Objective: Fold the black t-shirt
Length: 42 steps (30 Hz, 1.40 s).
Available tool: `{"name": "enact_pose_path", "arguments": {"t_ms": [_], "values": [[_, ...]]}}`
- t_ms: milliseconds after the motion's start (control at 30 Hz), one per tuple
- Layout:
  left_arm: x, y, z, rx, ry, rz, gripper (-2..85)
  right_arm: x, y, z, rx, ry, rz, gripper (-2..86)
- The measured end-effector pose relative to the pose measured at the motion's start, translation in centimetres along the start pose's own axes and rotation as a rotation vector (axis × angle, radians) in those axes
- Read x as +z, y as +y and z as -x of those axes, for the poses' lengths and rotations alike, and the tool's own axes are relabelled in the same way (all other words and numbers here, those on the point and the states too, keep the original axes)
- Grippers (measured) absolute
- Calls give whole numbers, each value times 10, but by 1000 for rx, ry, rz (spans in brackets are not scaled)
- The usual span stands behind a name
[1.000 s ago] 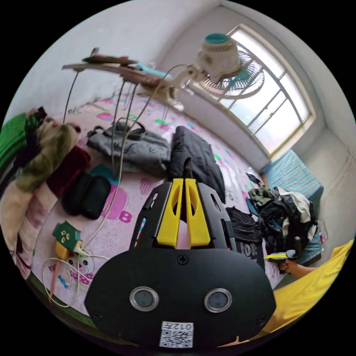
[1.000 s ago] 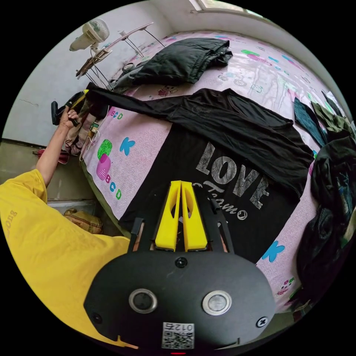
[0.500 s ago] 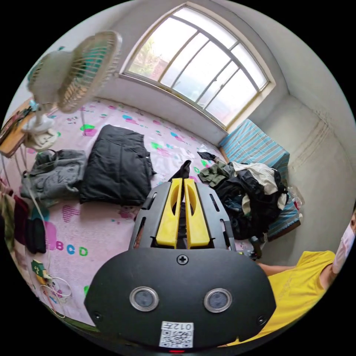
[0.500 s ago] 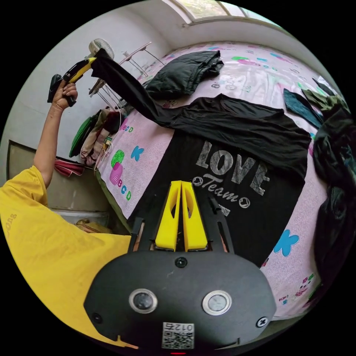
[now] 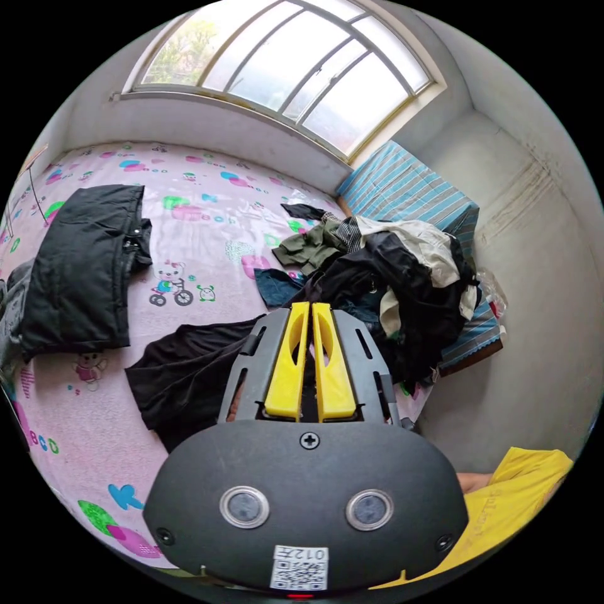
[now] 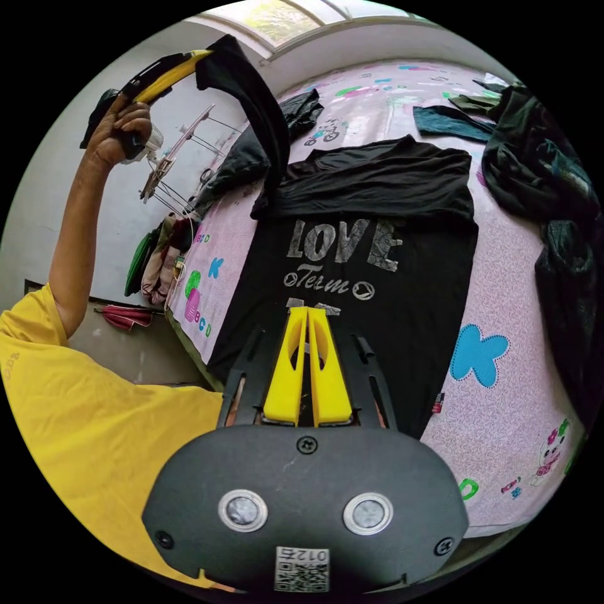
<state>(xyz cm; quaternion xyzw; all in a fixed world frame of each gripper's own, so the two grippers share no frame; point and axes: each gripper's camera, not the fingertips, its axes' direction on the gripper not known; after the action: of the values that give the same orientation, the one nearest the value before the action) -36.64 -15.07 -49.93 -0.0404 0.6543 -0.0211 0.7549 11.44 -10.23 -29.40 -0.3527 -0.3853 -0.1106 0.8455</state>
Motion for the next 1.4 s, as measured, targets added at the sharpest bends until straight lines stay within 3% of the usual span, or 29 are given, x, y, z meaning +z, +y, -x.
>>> {"name": "enact_pose_path", "arguments": {"t_ms": [367,567,733,900,1100,1400], "values": [[262,56,55,-61,-6,199,4,-27,5,-57,113,-24,22,6],[374,92,109,-65,-139,339,12,-33,-6,-71,146,-31,38,6],[447,113,135,-25,-145,494,42,-36,-20,-77,183,-34,53,7],[429,111,157,106,-67,356,81,-47,-34,-76,190,-4,32,8],[335,132,261,124,40,212,83,-78,-72,-94,266,43,-127,9],[249,231,435,3,-338,335,76,-88,-198,-90,114,270,-134,17]]}}
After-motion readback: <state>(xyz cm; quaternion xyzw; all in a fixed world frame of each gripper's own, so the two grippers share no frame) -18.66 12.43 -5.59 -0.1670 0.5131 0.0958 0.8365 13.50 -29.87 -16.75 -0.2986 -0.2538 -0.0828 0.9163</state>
